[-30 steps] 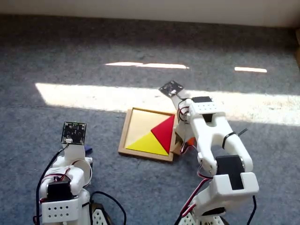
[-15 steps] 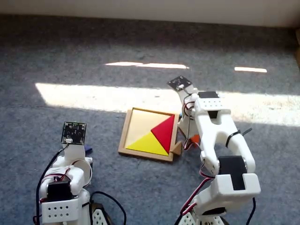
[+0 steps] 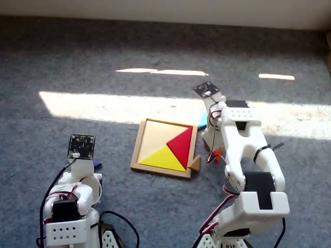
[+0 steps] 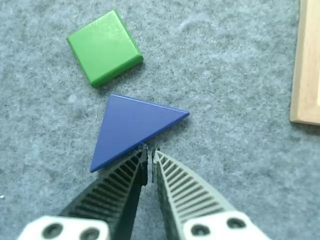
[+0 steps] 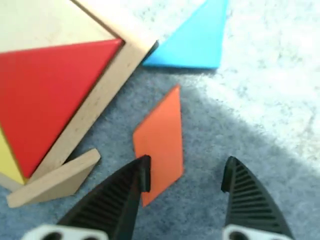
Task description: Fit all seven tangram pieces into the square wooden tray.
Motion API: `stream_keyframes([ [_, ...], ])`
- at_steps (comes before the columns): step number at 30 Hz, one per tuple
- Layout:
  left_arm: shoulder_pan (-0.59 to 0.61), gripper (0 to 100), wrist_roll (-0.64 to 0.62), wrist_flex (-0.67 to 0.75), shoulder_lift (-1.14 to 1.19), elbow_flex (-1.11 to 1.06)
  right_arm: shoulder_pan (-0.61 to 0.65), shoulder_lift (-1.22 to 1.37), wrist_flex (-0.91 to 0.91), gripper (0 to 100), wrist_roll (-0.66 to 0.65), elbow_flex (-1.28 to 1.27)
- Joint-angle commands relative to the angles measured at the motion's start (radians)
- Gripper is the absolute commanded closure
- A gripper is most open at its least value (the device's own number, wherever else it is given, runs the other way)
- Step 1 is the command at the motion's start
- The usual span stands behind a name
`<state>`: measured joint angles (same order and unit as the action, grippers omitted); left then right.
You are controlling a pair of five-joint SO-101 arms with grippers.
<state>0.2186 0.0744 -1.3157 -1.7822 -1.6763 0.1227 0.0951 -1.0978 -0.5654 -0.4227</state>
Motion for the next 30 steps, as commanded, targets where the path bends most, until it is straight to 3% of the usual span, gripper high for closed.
stream_keyframes([
  [1,0.013,96,0.006,-0.008,-0.041,-0.019,-0.010,-0.047,-0.002,77.1,-0.026,0.051],
  [14,0.013,96,0.006,-0.008,-0.041,-0.019,0.105,0.097,-0.012,77.2,-0.025,0.025],
  [21,0.013,96,0.006,-0.008,-0.041,-0.019,0.114,0.097,-0.038,91.1,-0.025,0.027],
  [30,0.013,96,0.006,-0.008,-0.041,-0.019,0.111,0.076,-0.038,99.3,-0.026,0.050],
])
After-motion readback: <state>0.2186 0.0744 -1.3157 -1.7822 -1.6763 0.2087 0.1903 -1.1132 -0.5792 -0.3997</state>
